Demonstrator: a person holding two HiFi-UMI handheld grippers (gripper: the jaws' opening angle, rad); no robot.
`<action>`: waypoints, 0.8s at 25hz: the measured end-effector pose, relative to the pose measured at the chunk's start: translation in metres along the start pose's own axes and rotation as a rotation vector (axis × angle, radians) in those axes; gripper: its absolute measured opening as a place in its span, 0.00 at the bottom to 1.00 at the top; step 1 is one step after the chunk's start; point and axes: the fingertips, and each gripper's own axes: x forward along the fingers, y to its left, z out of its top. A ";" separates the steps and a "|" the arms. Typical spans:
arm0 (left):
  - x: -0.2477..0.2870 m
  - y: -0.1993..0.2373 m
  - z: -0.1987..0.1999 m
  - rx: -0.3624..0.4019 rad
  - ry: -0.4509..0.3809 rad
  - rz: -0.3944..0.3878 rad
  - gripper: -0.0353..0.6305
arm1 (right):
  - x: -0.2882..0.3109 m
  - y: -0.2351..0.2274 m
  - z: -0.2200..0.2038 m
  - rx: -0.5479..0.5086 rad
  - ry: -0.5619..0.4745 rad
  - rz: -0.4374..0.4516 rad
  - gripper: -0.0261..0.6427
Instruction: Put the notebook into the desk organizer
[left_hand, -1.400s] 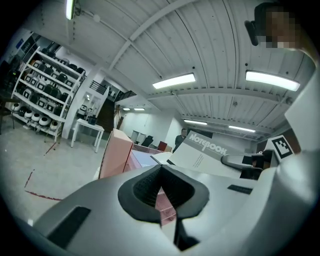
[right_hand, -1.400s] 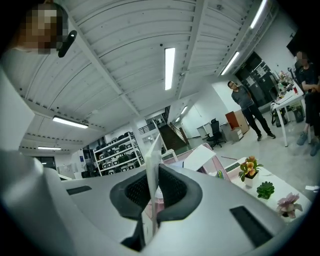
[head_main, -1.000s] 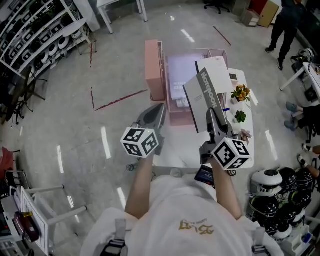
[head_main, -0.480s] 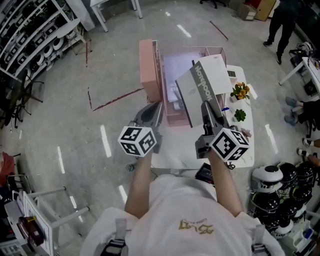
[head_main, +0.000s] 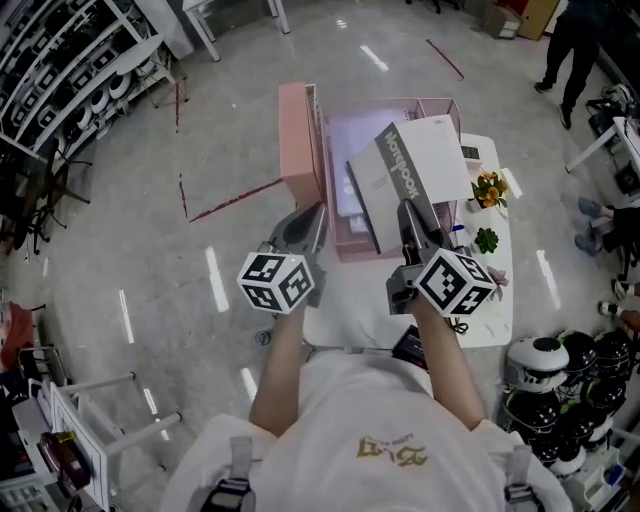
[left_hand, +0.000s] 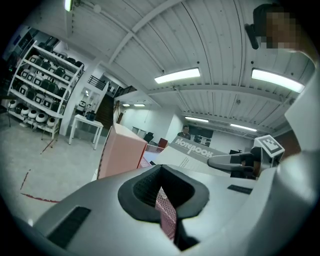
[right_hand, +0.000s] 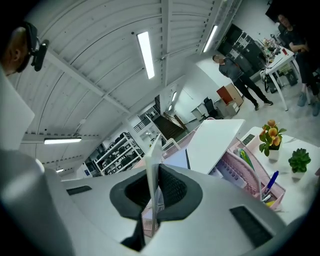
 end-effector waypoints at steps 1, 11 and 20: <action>0.002 0.001 0.000 0.000 0.001 0.000 0.08 | 0.003 -0.001 0.000 0.000 0.004 -0.001 0.07; 0.012 0.015 -0.008 0.008 0.030 0.020 0.08 | 0.032 -0.016 -0.003 0.032 0.021 -0.029 0.07; 0.009 0.024 -0.007 -0.015 0.018 0.032 0.08 | 0.050 -0.008 -0.004 -0.068 0.049 -0.031 0.07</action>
